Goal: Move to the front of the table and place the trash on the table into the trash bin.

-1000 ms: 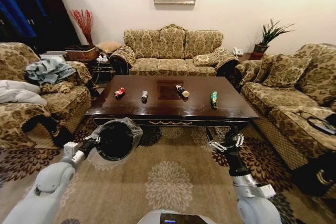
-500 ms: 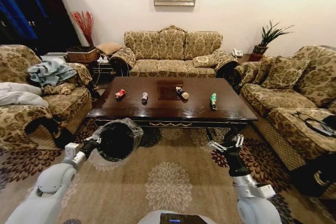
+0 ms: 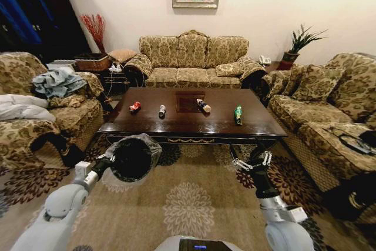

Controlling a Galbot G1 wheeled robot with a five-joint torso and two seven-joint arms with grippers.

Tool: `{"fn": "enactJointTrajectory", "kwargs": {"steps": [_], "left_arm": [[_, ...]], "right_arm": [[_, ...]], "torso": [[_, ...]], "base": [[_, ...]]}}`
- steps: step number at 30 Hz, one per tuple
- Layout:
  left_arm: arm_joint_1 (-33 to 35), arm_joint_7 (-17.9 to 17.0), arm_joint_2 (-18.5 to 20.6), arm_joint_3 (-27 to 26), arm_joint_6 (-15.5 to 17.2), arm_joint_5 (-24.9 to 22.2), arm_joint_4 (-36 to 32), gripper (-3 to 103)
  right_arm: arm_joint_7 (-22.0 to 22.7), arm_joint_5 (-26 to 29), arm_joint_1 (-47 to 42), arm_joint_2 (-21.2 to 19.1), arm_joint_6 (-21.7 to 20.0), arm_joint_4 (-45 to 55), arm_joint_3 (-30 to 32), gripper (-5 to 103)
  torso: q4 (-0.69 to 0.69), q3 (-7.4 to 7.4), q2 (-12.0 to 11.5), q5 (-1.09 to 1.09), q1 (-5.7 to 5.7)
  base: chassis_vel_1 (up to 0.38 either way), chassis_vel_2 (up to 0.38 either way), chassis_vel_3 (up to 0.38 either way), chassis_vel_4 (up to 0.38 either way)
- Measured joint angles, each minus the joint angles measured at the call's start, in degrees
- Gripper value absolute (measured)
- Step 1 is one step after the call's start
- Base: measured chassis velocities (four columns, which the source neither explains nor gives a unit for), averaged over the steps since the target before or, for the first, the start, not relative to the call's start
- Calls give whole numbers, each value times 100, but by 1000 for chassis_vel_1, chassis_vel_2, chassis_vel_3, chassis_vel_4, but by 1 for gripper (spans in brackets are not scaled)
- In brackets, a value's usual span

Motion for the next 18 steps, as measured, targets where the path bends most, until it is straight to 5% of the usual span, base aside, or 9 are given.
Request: {"fn": "enactJointTrajectory", "kwargs": {"steps": [18], "left_arm": [[-2, 2, -106, 43, -2, 56, 6, 1]], "right_arm": [[-12, -2, 6, 3, -13, -16, -8, 100]], "torso": [[0, 308, 568, 0, 259]], "base": [[0, 0, 0, 0]]}}
